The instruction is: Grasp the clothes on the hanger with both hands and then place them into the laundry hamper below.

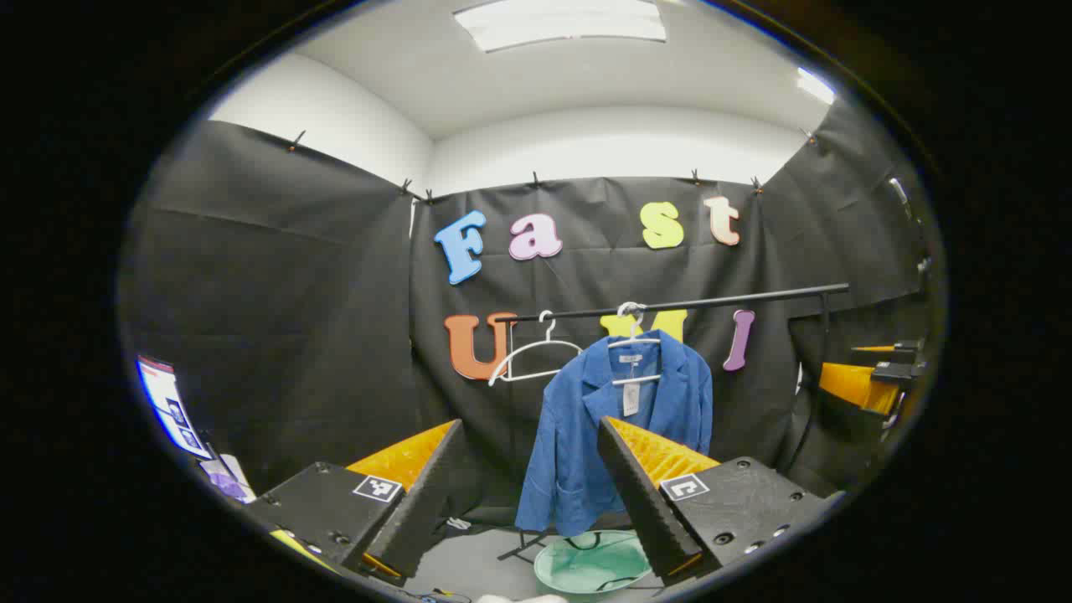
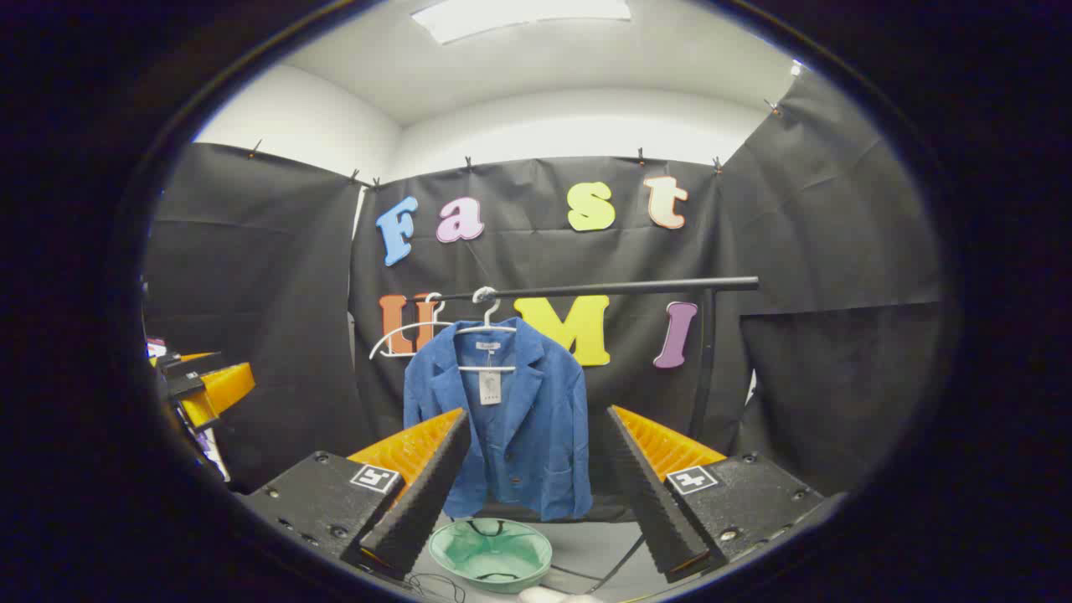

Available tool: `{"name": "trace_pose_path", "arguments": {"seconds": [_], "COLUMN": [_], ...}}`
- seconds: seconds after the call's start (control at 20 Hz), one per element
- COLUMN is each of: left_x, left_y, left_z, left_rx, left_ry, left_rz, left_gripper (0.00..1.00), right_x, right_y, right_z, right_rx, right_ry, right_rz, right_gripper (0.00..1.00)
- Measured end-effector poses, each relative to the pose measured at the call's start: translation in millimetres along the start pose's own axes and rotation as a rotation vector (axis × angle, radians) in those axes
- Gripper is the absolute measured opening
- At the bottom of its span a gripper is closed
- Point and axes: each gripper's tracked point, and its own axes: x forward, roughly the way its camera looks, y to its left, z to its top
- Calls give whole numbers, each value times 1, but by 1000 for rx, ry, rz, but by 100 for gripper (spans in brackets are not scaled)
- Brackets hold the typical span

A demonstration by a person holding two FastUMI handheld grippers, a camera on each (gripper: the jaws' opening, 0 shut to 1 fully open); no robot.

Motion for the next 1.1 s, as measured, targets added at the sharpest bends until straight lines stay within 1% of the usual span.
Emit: {"name": "trace_pose_path", "arguments": {"seconds": [0.2, 0.4, 0.65, 0.8, 1.1], "left_x": [5, 15, 10, 6, 5], "left_y": [-1, -8, -10, -4, -2], "left_z": [4, 3, -1, -1, 0], "left_rx": [11, 8, 10, 23, 24], "left_ry": [-11, -7, 0, -1, -1], "left_rz": [-2, -28, -39, -26, -33], "left_gripper": [100, 100, 100, 100, 100], "right_x": [1, 1, -4, -4, -8], "right_y": [2, -1, -1, 1, 3], "right_z": [-6, -4, 0, -1, -1], "right_rx": [-3, -13, -14, -24, -32], "right_ry": [9, 3, -8, -1, 2], "right_rz": [-15, -32, -47, -44, -45], "right_gripper": [100, 100, 100, 100, 100]}}
